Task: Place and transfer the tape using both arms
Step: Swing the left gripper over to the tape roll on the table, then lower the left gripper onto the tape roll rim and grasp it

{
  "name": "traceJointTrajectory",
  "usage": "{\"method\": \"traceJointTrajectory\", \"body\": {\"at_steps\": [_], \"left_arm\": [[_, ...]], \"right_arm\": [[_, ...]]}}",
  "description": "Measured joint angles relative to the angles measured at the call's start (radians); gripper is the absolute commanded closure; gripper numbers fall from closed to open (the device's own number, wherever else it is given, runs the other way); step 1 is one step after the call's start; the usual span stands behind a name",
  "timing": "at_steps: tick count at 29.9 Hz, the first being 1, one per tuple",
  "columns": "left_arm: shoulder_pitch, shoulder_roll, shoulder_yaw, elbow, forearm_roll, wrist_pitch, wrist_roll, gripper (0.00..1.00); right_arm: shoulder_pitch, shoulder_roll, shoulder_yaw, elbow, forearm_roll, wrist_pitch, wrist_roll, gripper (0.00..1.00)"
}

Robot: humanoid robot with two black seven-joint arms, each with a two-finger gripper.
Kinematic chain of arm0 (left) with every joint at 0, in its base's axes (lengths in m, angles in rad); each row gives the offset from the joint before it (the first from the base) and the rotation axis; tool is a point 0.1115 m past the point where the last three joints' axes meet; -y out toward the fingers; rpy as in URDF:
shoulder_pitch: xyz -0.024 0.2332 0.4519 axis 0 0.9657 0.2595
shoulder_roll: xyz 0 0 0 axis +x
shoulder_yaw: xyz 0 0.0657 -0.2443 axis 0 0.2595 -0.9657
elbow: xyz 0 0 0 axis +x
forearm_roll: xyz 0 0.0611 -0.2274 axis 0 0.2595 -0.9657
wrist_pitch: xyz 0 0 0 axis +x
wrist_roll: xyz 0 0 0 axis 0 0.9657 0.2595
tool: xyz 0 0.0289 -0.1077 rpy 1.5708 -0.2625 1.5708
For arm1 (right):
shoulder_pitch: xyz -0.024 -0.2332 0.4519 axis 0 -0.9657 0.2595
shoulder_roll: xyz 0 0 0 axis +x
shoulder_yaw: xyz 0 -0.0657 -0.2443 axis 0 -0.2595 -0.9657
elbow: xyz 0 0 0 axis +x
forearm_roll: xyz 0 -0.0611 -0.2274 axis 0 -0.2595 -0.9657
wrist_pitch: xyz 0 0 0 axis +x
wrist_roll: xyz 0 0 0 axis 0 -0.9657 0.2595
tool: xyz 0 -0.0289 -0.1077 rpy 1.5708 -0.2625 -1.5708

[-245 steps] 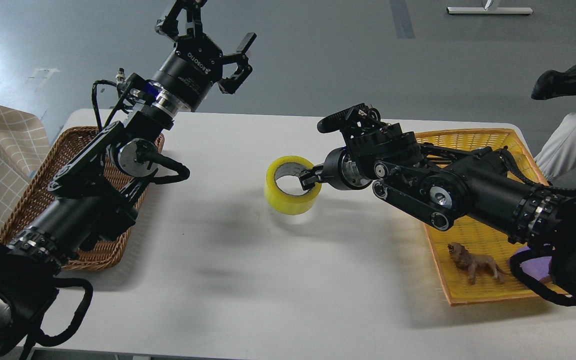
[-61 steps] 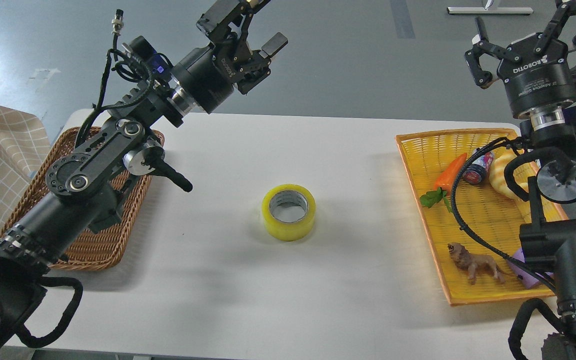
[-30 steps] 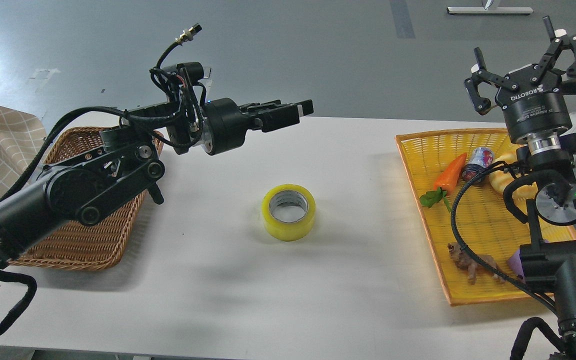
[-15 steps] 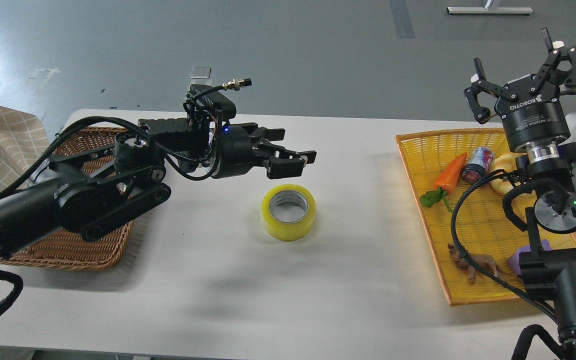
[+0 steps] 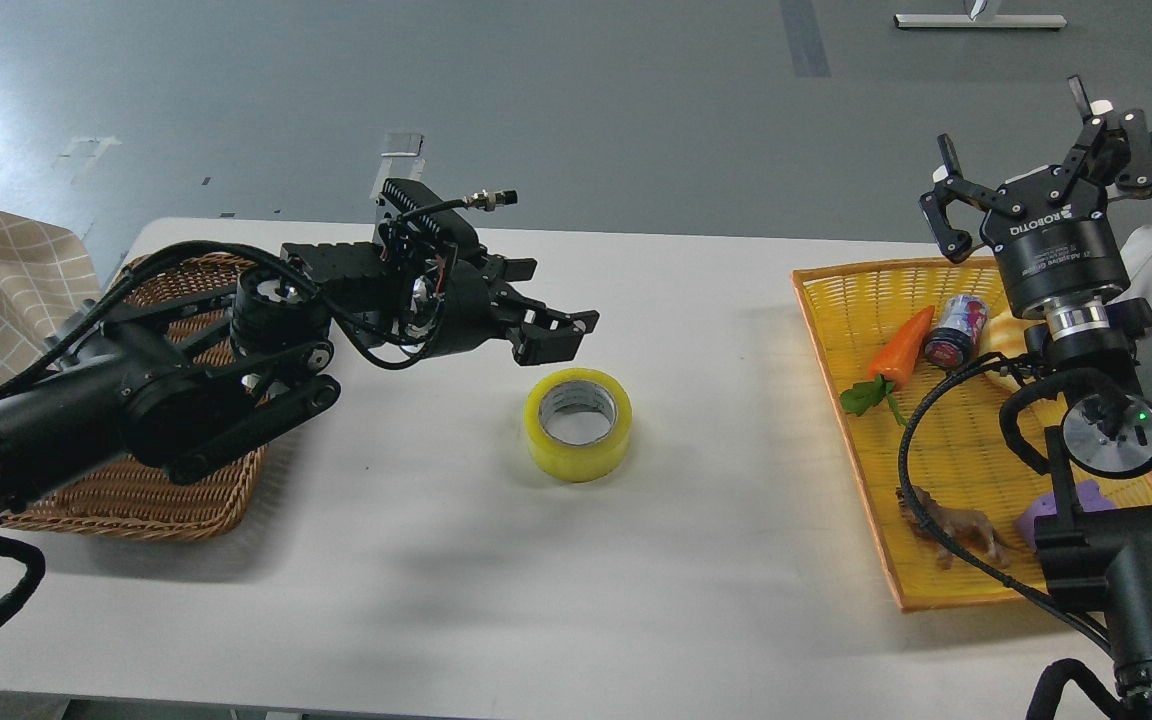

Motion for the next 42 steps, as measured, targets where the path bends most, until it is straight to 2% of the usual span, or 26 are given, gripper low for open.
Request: {"method": "traceJointTrajectory", "body": {"at_steps": [42], "left_arm": [[-0.003, -0.047, 0.042, 0.015, -0.008, -0.009, -0.004, 0.02]], "right_arm": [[-0.014, 0.0, 0.001, 0.007, 0.0, 0.0, 0.001, 0.0]]}}
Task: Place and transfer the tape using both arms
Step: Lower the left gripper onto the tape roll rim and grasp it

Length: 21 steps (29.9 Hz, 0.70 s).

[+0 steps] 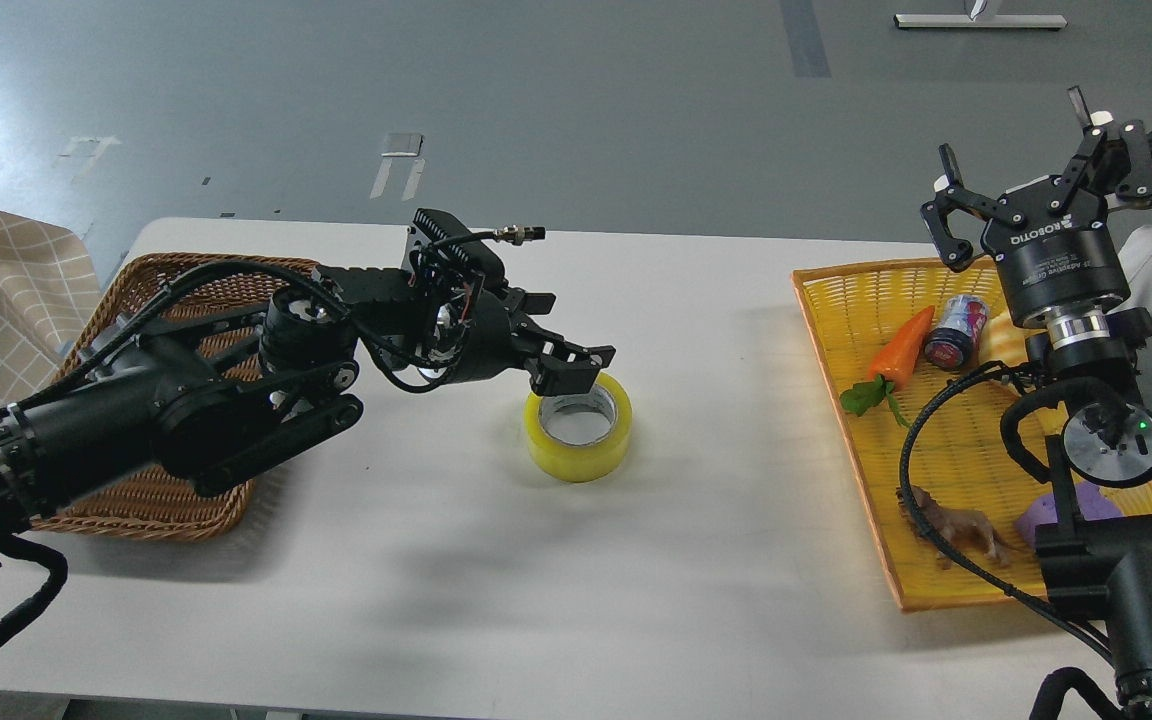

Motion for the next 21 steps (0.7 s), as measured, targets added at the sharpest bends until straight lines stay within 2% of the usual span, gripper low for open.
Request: {"method": "traceJointTrajectory", "body": {"at_steps": [21], "left_arm": [[-0.003, -0.002, 0.002, -0.008, 0.011, -0.006, 0.004, 0.02]], "right_arm": [[-0.002, 0.0, 0.0, -0.004, 0.0, 0.0, 0.0, 0.0]]}}
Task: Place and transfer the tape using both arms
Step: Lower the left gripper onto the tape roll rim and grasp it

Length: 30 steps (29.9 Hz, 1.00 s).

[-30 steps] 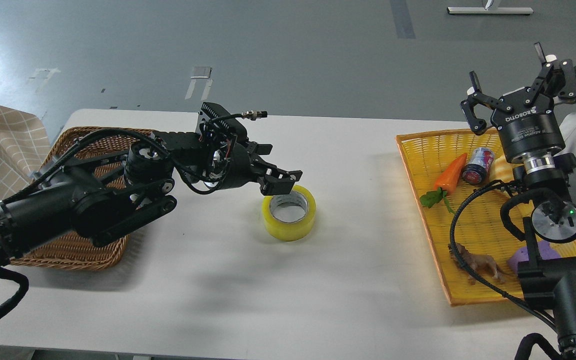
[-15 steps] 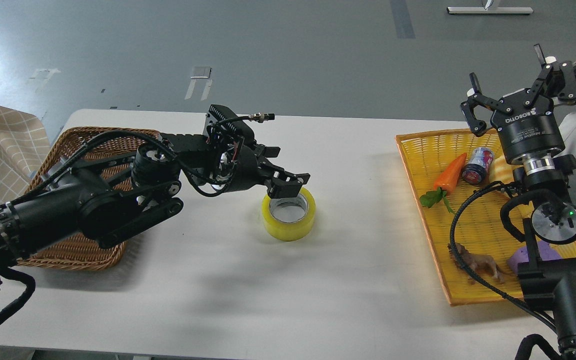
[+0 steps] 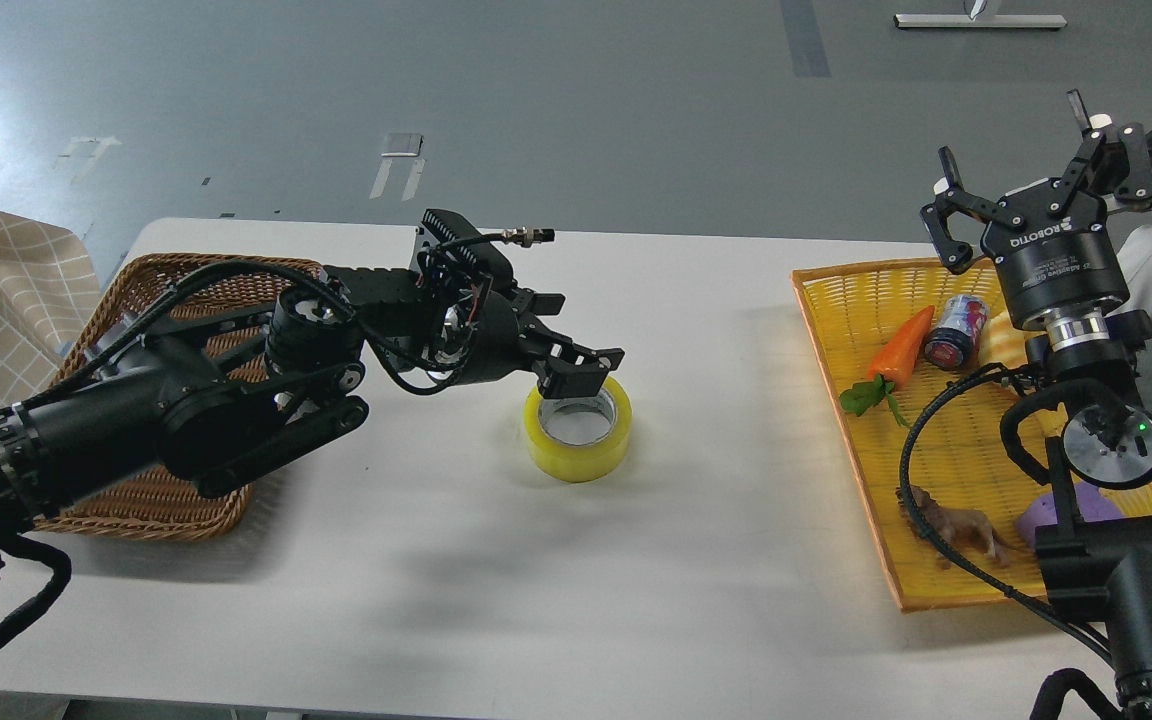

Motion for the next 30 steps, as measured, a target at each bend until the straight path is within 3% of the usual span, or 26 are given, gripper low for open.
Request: {"method": "traceJointTrajectory", "body": {"at_steps": [30], "left_arm": [[-0.015, -0.074, 0.113, 0.191, -0.007, -0.008, 0.006, 0.02]], "right_arm": [[-0.006, 0.0, 0.0, -0.003, 0.0, 0.0, 0.0, 0.0]]}}
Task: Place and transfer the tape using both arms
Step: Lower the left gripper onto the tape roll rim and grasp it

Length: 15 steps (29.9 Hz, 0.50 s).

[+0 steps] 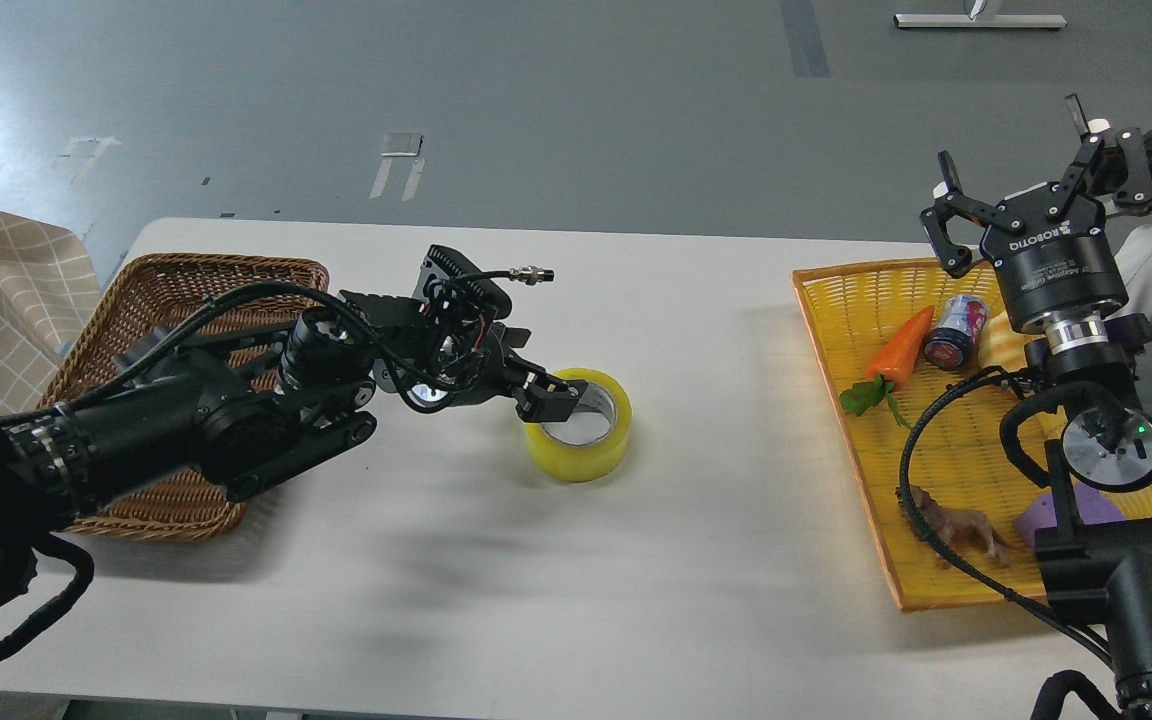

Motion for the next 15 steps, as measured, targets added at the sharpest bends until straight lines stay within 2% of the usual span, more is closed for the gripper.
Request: {"method": "traceJointTrajectory", "body": {"at_steps": [7, 15], "left_arm": [[0.0, -0.009, 0.0, 0.014, 0.0, 0.0, 0.0, 0.04], [0.0, -0.015, 0.003, 0.029, 0.001, 0.001, 0.0, 0.12]], "right_arm": [[-0.004, 0.0, 0.0, 0.0, 0.0, 0.0, 0.0, 0.0], [-0.005, 0.0, 0.0, 0.0, 0.0, 0.0, 0.0, 0.0]]}}
